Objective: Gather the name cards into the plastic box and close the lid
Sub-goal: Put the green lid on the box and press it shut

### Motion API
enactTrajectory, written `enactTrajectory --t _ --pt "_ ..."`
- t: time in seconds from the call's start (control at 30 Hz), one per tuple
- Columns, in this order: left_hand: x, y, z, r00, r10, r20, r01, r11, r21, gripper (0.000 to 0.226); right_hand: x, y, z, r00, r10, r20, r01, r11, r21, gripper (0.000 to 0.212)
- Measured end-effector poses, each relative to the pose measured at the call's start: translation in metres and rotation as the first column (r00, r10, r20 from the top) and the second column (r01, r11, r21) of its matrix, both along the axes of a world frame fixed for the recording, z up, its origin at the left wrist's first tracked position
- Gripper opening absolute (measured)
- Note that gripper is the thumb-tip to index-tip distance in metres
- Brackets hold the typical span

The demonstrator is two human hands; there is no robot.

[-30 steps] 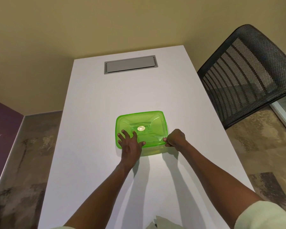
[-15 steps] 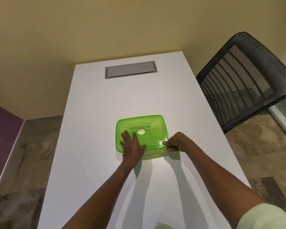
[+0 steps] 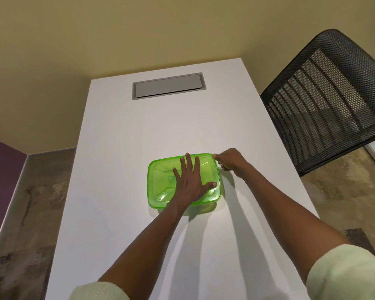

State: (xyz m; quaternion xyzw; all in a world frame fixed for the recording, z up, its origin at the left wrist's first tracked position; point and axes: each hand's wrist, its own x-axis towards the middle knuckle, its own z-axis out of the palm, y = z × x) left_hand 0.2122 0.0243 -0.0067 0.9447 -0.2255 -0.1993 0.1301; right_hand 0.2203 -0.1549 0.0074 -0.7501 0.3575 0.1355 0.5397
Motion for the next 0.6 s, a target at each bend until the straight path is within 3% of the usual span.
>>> enactTrajectory --t 0.17,0.3,0.5,0.6 --pt "-0.003 -0.001 -0.006 1.000 -0.026 0.011 0.026 1.000 -0.008 0.107 0.017 0.011 0.009 0.997 0.037 0.067 -0.036 0.999 -0.022 0.046" --pt "-0.002 0.000 -0.015 1.000 -0.024 0.009 0.024 1.000 -0.010 0.106 0.028 0.009 0.003 0.999 0.035 0.008 -0.035 0.999 -0.003 0.045" --pt "-0.001 -0.001 -0.017 1.000 -0.027 -0.004 0.027 1.000 0.007 0.103 0.036 0.016 -0.005 0.996 0.060 -0.072 -0.076 0.969 -0.236 0.044" --pt "-0.002 -0.002 -0.017 1.000 -0.025 0.004 0.025 1.000 0.014 0.103 0.037 0.017 -0.008 0.999 0.028 -0.047 -0.037 0.978 -0.205 0.033"
